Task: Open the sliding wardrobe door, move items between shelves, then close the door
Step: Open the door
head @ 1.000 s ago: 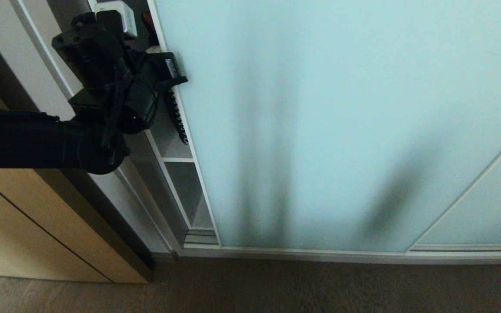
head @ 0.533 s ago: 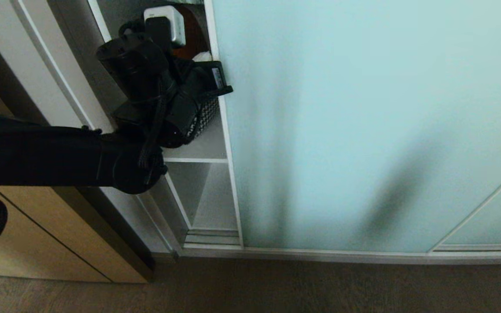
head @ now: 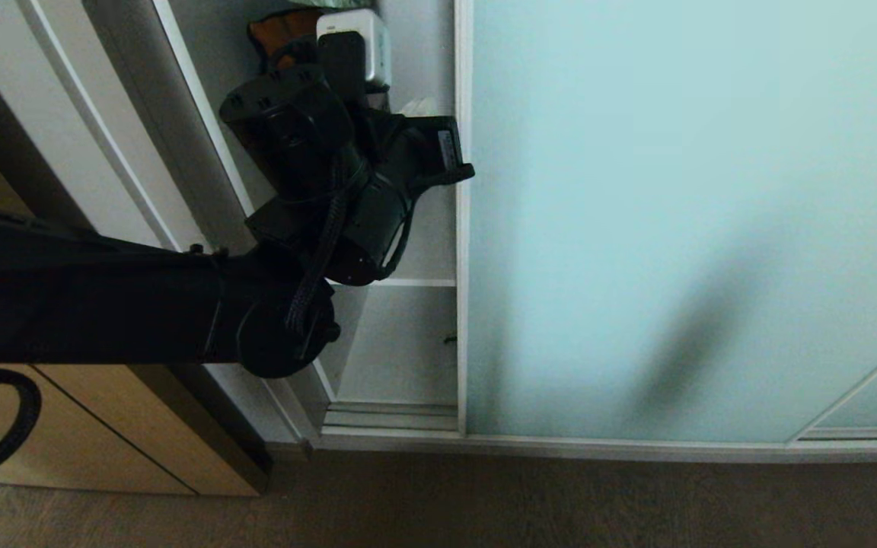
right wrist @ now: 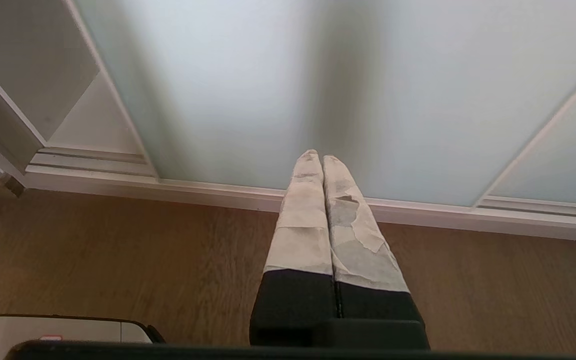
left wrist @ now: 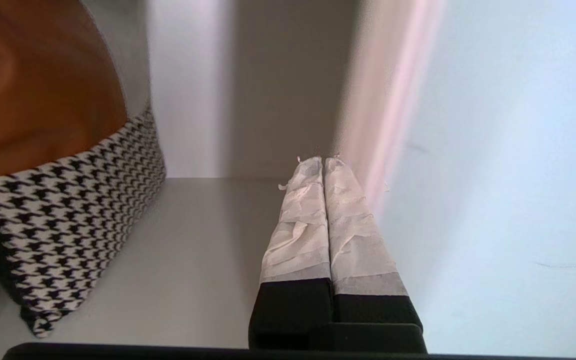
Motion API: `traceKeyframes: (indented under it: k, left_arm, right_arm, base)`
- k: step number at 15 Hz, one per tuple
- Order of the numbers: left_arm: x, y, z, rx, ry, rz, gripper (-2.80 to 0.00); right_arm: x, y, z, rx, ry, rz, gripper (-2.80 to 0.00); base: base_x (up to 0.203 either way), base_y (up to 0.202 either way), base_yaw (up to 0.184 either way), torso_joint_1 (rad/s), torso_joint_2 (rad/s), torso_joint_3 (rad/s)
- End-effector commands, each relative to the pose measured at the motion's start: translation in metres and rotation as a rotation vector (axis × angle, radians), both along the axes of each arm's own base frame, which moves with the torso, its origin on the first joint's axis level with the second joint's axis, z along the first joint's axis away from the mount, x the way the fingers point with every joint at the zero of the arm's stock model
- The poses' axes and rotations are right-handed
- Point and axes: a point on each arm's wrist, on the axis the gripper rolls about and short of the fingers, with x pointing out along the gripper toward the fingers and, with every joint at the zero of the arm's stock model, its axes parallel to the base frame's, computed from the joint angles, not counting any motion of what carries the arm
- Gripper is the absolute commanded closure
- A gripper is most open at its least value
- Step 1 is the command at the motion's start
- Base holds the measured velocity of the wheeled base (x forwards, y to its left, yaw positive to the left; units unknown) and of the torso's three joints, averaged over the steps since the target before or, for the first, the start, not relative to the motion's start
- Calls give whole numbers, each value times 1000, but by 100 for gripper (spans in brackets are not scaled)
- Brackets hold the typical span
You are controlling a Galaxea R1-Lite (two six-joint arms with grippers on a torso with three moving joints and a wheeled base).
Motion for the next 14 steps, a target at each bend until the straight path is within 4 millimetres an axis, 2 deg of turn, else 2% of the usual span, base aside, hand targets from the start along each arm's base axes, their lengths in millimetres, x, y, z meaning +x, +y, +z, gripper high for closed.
traceKeyframes:
  k: [1,3,6,8,10,12,14]
  left_arm:
    - [-12,7,15,-35,-28,12,0]
    - [-24,19,29,-58,-53,22,0]
    - [-39,41,22,-54,-24,67,0]
    - [-41,80,24,-64,-24,192,0]
    - [-41,124,11,-38,14,341,0]
    - [-64,165,1,-17,42,461,0]
    - [-102,194,-3,-19,35,545,0]
  right_arm:
    - [0,0,0,0,-1,1,0]
    - [0,0,0,0,0,2,0]
    - [0,0,0,0,0,2,0]
    - [0,0,0,0,-1,1,0]
    - [0,0,0,0,-1,0,0]
    - [0,0,0,0,-1,2,0]
    - [0,0,0,0,-1,1,0]
  base:
    - [0,0,0,0,0,0]
    - [0,0,0,0,0,0]
    - [0,0,0,0,0,0]
    - [0,0,0,0,0,0]
    - [0,0,0,0,0,0]
    - [0,0,0,0,0,0]
    - [0,0,0,0,0,0]
